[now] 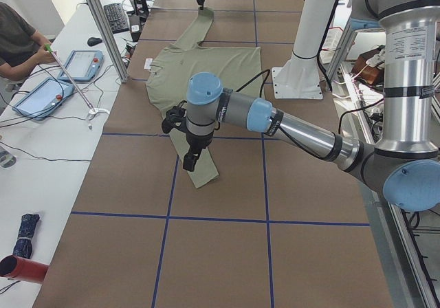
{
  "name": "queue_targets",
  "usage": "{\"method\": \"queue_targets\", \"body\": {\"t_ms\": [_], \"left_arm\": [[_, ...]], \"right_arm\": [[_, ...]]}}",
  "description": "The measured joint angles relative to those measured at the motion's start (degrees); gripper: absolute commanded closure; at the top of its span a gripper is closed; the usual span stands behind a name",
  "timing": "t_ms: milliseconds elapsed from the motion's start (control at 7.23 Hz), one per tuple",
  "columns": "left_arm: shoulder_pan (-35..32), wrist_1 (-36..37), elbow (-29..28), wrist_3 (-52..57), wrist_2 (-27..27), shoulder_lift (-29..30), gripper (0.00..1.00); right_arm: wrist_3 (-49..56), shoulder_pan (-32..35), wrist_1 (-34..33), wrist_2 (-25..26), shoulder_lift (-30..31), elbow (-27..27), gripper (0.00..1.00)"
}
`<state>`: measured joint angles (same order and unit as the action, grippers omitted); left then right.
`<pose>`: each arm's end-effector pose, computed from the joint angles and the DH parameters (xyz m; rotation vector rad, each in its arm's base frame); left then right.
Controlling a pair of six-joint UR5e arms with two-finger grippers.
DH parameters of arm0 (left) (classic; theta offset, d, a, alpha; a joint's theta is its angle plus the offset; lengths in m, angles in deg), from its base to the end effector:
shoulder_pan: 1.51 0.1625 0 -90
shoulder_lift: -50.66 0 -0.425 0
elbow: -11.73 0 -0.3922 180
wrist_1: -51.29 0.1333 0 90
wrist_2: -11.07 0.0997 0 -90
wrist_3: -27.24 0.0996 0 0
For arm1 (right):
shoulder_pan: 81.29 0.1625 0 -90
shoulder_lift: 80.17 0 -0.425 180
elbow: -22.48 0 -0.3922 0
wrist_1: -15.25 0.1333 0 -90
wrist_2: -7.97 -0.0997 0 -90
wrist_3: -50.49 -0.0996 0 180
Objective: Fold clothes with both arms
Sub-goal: 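Move the right gripper to the sleeve cuff nearest it and grasp it, then carry the grasped sleeve across the shirt body and release it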
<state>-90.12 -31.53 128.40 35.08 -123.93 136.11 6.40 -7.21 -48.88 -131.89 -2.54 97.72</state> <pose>-0.0521 -0.4455 0.4808 0.2914 0.7676 0.2543 -0.1096 -0.5926 0.6132 -0.0970 -0.9364 0.2767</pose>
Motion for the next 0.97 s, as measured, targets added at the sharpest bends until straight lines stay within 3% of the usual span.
{"method": "queue_targets", "body": {"t_ms": [276, 415, 553, 691, 829, 968], "left_arm": [[-0.14, 0.03, 0.49, 0.06, -0.16, -0.16, 0.00], [-0.19, 0.03, 0.91, 0.07, -0.17, -0.42, 0.00], [-0.32, 0.03, 1.31, 0.07, -0.18, -0.72, 0.00], [-0.56, 0.03, 1.51, 0.07, -0.18, -0.88, 0.00], [-0.83, 0.01, 1.57, 0.07, -0.18, -0.94, 0.00], [-1.03, -0.02, 1.56, 0.07, -0.18, -0.96, 0.00]], "right_arm": [[-15.47, -6.85, -0.10, -1.10, -3.79, 8.93, 1.00], [-28.18, -12.88, -0.17, 1.38, -10.23, 10.71, 1.00], [-40.38, -20.33, -0.28, 7.49, -17.89, 10.65, 1.00], [-49.88, -27.88, -0.40, 16.30, -26.75, 7.52, 1.00], [-55.96, -33.81, -0.31, 24.52, -37.31, -0.27, 1.00], [-58.60, -37.43, 0.21, 29.32, -46.27, -8.70, 1.00]]}}
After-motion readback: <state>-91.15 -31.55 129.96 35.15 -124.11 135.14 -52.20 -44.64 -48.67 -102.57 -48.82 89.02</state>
